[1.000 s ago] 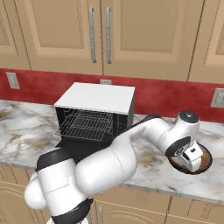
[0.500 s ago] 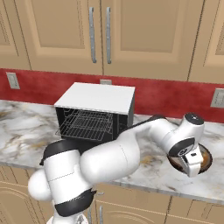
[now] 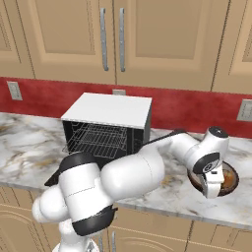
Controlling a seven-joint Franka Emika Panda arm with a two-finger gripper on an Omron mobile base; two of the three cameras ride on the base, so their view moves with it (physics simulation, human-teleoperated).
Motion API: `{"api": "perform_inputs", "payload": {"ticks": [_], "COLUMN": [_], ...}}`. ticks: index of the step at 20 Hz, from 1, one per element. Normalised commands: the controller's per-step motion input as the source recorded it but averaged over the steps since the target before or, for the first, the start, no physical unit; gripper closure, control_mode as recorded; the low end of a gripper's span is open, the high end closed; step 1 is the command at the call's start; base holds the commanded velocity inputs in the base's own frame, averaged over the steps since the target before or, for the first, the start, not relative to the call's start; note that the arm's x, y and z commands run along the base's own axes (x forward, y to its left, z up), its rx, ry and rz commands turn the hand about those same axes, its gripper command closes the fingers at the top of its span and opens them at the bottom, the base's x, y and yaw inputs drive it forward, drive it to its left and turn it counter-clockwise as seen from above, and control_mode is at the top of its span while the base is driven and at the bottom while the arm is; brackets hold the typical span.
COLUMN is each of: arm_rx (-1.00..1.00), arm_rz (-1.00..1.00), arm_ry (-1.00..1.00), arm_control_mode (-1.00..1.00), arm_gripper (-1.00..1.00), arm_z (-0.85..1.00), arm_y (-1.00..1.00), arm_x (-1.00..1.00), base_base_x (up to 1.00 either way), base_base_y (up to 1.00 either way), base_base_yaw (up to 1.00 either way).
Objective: Pick up the heated bread from the toaster oven and place it in the bowl. Then move the bread bowl to the dining counter.
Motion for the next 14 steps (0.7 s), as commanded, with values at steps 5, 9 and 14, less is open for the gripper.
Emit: {"api": "perform_inputs", "payload": {"ticks": [5, 9, 14], "arm_rx": [0.00, 0.00, 0.00], "arm_rz": [-0.14, -0.13, -0.10], "arm_ry": [0.02, 0.00, 0.00], "arm_control_mode": [-1.00, -1.00, -1.00], "arm_gripper": [-1.00, -1.00, -1.00], "arm_z": [-0.33, -0.26, -0.20], "arm_y": [-0.04, -0.16, -0.13], "arm_x": [0.23, 0.17, 0.10], "base_base_x": [0.00, 0.00, 0.00], "base_base_y": [0.00, 0.00, 0.00], "base_base_yaw": [0.00, 0.00, 0.00]}}
